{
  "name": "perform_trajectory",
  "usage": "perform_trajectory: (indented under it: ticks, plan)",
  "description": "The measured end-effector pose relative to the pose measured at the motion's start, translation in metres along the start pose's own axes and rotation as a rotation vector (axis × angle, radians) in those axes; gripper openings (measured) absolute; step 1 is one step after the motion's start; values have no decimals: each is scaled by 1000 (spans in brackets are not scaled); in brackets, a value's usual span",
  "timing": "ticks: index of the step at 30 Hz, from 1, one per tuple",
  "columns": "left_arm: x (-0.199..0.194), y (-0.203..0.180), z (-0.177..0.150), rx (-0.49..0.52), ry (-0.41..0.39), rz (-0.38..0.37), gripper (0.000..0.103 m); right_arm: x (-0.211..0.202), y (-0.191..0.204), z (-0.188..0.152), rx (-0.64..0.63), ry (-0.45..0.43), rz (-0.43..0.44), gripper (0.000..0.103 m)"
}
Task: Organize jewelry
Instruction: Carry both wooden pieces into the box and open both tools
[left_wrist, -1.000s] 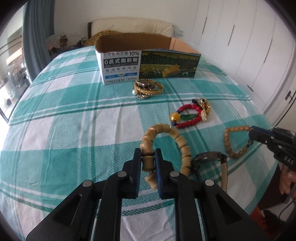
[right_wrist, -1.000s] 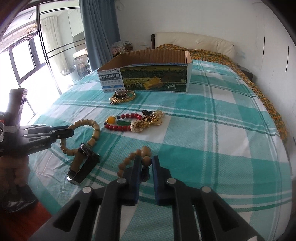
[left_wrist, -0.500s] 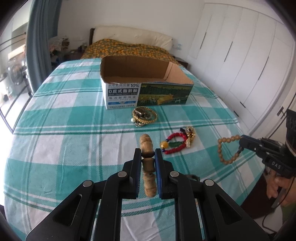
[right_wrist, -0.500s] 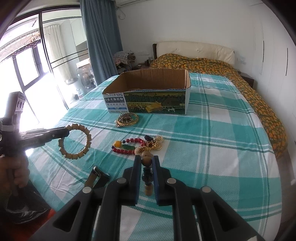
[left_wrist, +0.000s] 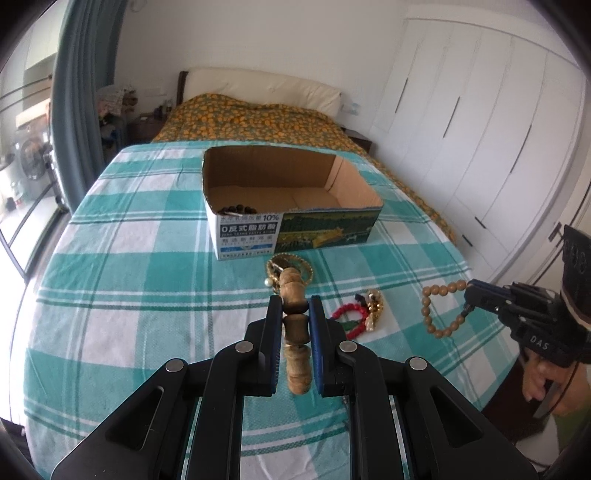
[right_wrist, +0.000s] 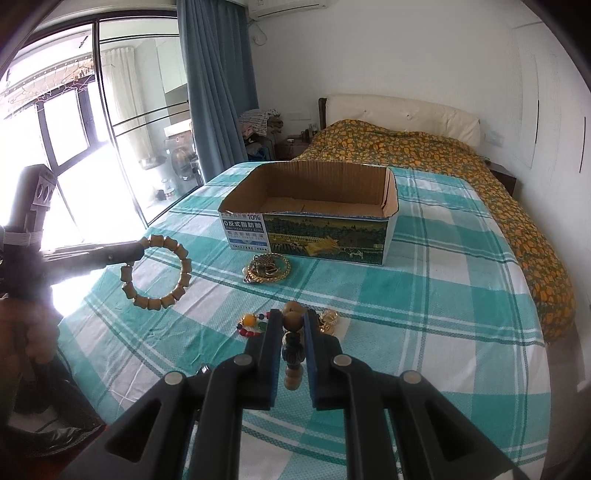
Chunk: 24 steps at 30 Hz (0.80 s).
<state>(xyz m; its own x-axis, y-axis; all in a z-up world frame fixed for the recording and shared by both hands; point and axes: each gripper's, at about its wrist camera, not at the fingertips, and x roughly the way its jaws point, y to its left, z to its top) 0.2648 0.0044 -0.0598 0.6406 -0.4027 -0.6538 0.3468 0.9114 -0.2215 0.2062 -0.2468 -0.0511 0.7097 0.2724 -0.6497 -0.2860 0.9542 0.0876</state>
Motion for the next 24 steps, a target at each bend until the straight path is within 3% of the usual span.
perform_trajectory:
  ticks: [14, 24]
  plan:
    - [7, -5, 72, 33, -51, -35, 13, 19, 0, 59, -72, -28, 27, 12]
    - [61, -3, 148, 44, -65, -32, 13, 66, -43, 152, -17, -61, 30, 12]
